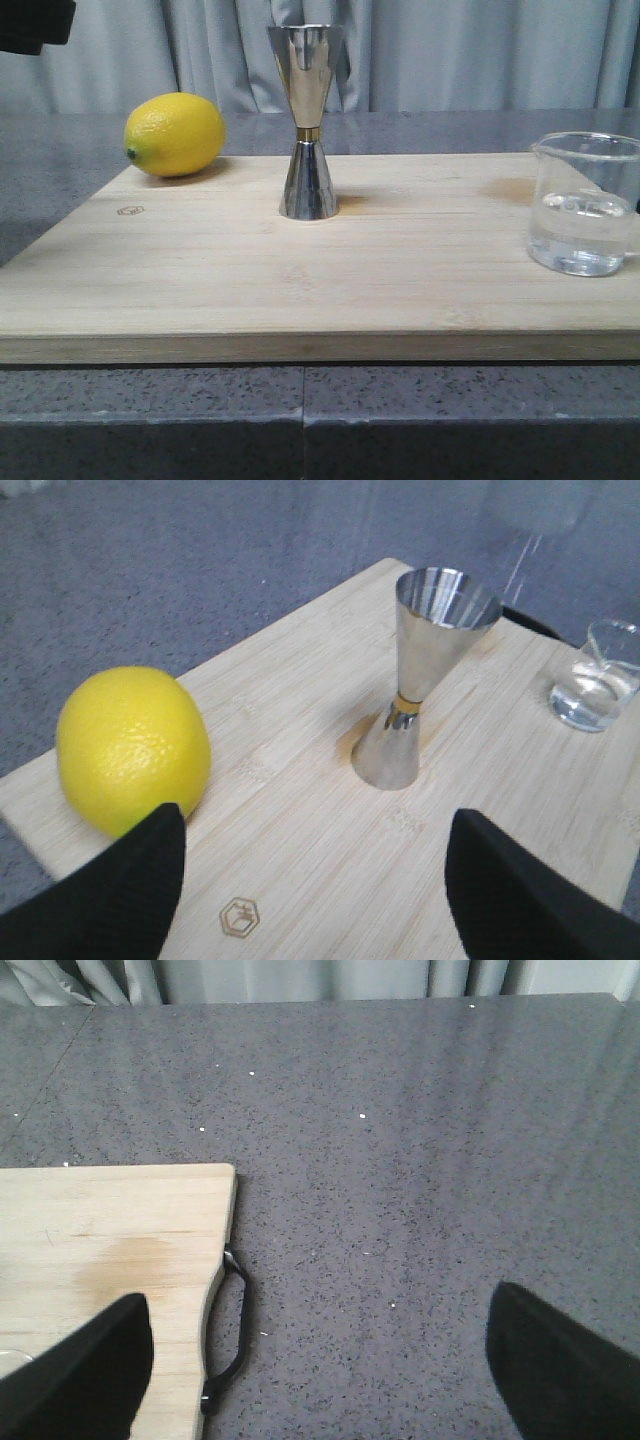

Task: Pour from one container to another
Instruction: 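Move the left gripper toward the steel jigger on the board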

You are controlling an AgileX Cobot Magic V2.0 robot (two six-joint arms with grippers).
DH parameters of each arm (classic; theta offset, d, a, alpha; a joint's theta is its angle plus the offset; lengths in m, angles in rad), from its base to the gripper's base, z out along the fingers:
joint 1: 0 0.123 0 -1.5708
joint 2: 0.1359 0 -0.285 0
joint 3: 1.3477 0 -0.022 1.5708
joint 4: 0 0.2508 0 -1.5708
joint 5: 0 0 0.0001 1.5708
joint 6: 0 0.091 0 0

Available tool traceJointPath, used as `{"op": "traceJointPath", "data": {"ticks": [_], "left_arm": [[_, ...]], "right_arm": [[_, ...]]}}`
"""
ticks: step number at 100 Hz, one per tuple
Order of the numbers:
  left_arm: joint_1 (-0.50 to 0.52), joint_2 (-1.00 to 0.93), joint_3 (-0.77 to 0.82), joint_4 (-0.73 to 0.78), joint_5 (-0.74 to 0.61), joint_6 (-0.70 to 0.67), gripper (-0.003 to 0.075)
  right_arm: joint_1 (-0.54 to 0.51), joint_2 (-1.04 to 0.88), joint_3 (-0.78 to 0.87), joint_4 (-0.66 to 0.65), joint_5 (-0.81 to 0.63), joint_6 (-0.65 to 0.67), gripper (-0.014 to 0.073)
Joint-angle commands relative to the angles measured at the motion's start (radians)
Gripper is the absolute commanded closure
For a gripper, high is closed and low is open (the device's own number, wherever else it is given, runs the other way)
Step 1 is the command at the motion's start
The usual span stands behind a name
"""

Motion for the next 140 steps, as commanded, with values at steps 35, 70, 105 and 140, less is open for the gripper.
{"op": "traceJointPath", "data": {"ticks": [35, 70, 105, 140], "left_arm": [[0.008, 0.169, -0.022, -0.231, 0.278, 0.268, 0.0225], [-0.141, 0.252, -0.022, -0.382, 0.278, 0.469, 0.0225], [-0.272, 0.363, -0.048, -0.482, 0.278, 0.579, 0.0225], [-0.338, 0.494, -0.156, -0.482, 0.278, 0.579, 0.0225]], "right_arm": [[-0.003, 0.012, -0.036, -0.006, -0.071, -0.005, -0.0034], [-0.003, 0.012, -0.036, -0.006, -0.071, -0.005, -0.0034], [-0.003, 0.012, -0.036, -0.006, -0.071, -0.005, -0.0034], [-0.003, 0.012, -0.036, -0.006, -0.071, -0.005, -0.0034]]}}
